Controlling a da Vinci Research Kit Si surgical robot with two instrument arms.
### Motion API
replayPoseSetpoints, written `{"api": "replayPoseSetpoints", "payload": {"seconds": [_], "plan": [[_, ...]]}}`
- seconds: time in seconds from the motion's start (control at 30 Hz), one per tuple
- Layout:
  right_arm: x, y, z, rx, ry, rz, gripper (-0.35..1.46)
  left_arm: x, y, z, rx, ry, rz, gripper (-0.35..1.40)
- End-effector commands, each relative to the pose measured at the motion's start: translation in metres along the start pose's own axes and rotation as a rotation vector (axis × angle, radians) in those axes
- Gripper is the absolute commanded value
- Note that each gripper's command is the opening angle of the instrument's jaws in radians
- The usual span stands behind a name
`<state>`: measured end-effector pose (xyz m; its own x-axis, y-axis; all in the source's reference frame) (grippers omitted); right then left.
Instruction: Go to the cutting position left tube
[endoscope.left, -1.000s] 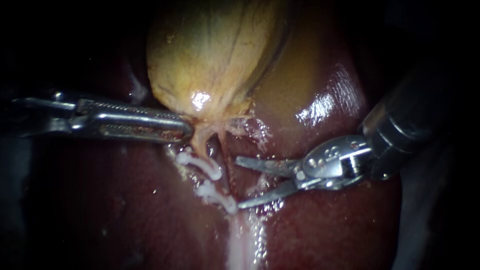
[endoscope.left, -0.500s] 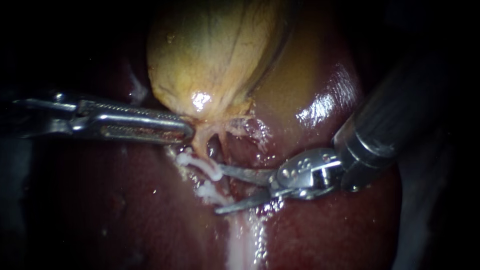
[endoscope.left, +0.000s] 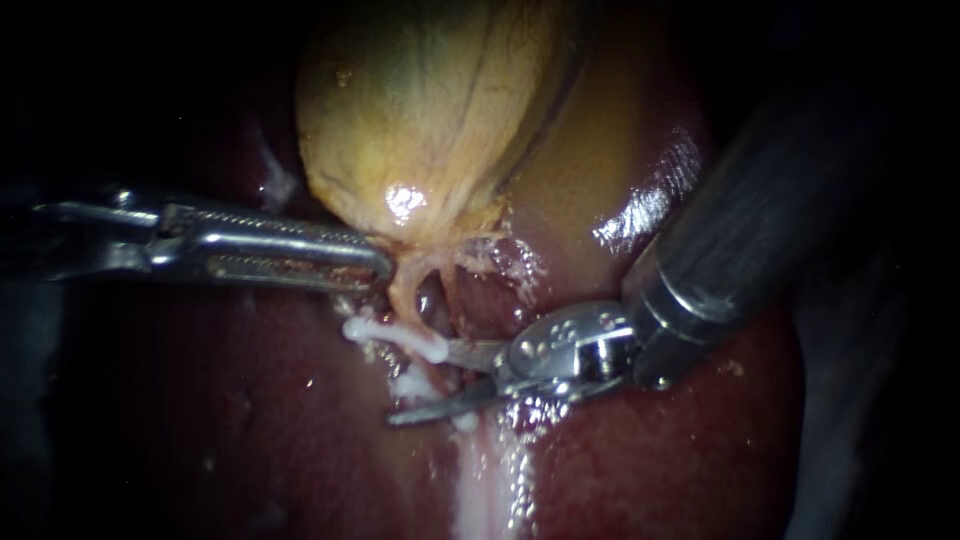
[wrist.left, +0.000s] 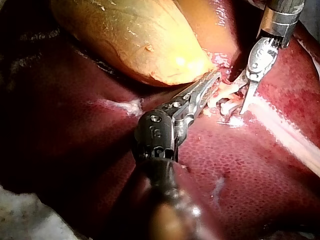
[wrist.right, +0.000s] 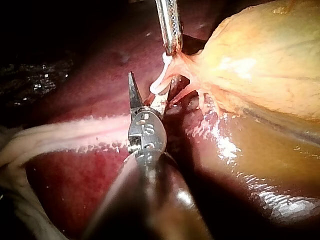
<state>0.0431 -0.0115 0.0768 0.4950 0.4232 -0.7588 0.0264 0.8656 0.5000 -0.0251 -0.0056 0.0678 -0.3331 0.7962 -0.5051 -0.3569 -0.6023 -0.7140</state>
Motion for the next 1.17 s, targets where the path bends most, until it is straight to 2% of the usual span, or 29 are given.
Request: {"api": "replayPoseSetpoints", "payload": {"seconds": [0.03,0.43,0.67,1.17], "plan": [[0.0001,0.0001,0.0002,0.001,-0.001,-0.001,1.43,0.0000,0.0000,0.0000,-0.001,-0.001,0.000,-0.35],[0.0003,0.0007,0.0033,0.030,0.042,0.027,1.41,0.0000,0.0001,0.0001,0.000,-0.001,0.000,-0.35],[0.0006,0.0011,0.0039,0.024,0.063,0.034,1.41,0.0000,0.0002,0.0001,0.000,0.000,0.000,-0.35],[0.0006,0.0013,0.0041,0.022,0.069,0.034,1.43,-0.0002,0.0001,0.0003,-0.002,-0.001,0.001,-0.35]]}}
